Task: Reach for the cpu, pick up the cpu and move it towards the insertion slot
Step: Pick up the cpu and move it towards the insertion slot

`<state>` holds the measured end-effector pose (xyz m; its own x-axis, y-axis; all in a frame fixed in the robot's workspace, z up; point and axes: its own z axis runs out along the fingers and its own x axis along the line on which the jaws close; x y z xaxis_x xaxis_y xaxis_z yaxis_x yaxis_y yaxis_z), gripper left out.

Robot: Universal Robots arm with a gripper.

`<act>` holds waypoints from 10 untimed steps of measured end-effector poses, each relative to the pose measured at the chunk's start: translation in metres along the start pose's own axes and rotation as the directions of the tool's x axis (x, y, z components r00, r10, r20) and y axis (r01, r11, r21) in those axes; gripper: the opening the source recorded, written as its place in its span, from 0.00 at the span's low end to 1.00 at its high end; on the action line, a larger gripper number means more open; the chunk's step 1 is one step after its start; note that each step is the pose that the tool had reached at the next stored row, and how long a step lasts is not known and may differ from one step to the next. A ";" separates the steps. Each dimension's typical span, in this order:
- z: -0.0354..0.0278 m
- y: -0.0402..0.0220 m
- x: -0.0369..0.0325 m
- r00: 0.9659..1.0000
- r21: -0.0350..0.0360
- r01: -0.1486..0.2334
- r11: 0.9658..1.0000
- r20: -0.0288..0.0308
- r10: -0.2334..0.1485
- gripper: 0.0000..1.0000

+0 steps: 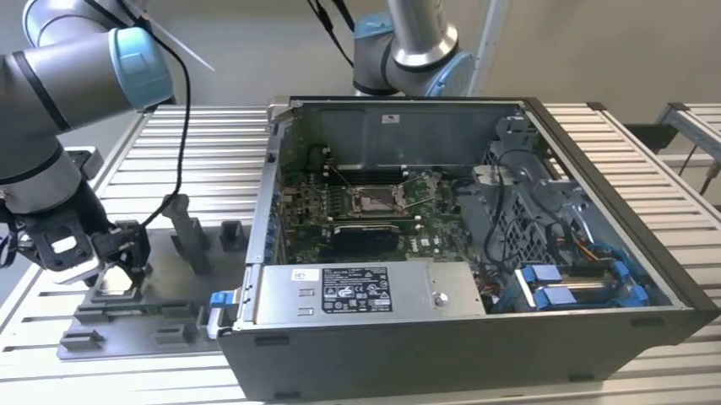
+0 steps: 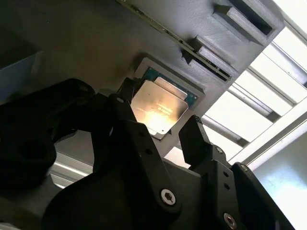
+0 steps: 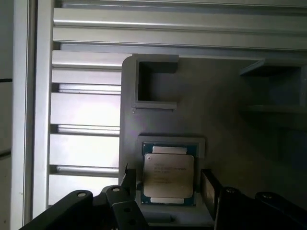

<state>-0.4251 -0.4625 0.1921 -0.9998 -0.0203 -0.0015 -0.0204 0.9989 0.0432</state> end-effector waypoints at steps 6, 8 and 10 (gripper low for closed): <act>0.0024 0.0017 0.0000 1.000 0.000 0.000 1.000 0.000 0.000 1.00; 0.0037 0.0017 0.0000 1.000 0.000 0.000 1.000 0.000 0.000 1.00; 0.0050 0.0017 0.0001 1.000 0.000 0.000 1.000 0.000 0.000 1.00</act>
<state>-0.4252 -0.4606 0.1872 -0.9998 -0.0202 -0.0015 -0.0202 0.9989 0.0432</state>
